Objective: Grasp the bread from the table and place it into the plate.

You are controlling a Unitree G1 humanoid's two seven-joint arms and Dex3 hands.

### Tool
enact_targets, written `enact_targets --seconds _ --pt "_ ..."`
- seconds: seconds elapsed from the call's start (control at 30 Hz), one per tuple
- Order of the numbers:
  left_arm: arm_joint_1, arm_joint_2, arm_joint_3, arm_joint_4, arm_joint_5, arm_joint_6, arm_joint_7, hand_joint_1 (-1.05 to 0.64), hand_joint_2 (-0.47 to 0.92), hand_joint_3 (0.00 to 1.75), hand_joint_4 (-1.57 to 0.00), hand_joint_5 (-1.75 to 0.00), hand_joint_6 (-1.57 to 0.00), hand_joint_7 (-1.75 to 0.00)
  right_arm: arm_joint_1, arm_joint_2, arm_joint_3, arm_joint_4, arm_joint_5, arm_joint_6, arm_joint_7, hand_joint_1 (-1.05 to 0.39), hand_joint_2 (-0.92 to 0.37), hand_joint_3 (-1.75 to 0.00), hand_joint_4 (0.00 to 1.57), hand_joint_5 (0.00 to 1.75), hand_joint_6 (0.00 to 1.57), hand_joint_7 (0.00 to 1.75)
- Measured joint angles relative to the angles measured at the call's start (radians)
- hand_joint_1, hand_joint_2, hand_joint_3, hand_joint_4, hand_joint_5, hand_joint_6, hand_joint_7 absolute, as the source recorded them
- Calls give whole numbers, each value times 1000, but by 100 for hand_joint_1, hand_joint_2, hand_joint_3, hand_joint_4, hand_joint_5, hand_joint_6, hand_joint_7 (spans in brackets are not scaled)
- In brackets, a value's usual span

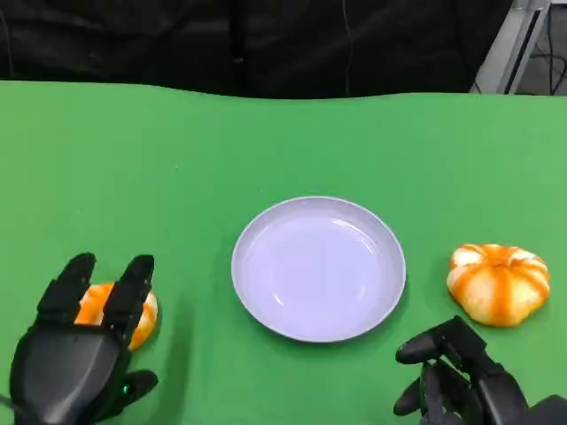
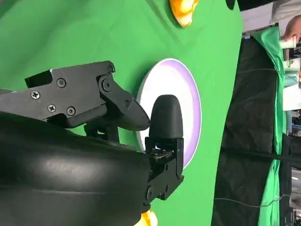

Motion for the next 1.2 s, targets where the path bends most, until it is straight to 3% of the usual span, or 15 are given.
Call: enact_targets --seconds 0.23,0.6,0.63,0.67,0.7,0.77,0.8,0.83,0.9,1.03,1.2 --pt "-113 9 -74 143 2 155 -69 -55 92 17 0 0 0 0 3 1 0 2 1 0 -1 -30 -92 -94 39 175 21 175" --pt "-321 51 -149 468 -136 175 -50 -48 92 33 -4 -3 -4 -2 -5 2 0 7 3 0 0 -30 -92 -95 41 175 21 175" --pt "-340 60 -155 499 -151 167 -50 -46 90 37 -3 -22 -7 -7 -5 2 0 7 5 0 0 -30 -92 -95 41 175 21 175" --pt "-357 66 -161 531 -169 153 -47 -43 88 41 -2 -65 -12 -21 -5 2 0 8 7 -1 1 -29 -92 -95 42 175 21 175" --pt "-372 70 -164 562 -191 130 -39 -41 89 47 -9 -128 -15 -68 -5 2 0 10 10 -3 2 -29 -92 -96 42 175 21 175" --pt "-396 82 -166 634 -237 56 10 -42 91 50 -41 -165 -30 -126 -5 2 0 15 12 -10 3 -29 -92 -96 42 175 21 175" --pt "-407 89 -166 665 -258 17 43 -40 86 68 -64 -170 -44 -150 -4 2 0 17 12 -16 3 -30 -92 -95 42 175 22 175" --pt "-416 96 -168 693 -271 -22 77 -39 83 86 -81 -172 -58 -162 -4 2 0 17 12 -18 3 -30 -92 -95 42 175 22 175" --pt "-430 108 -176 741 -291 -94 172 -37 84 104 -95 -174 -71 -172 -3 2 0 16 12 -18 1 -30 -92 -95 42 175 22 175" --pt "-438 129 -195 783 -310 -180 301 -36 88 109 -89 -175 -62 -174 -3 1 1 16 12 -18 1 -30 -92 -95 42 175 21 175" --pt "-429 141 -220 768 -313 -232 358 -32 90 111 -83 -175 -53 -175 -4 1 3 11 11 -16 1 -30 -92 -95 40 175 20 175"
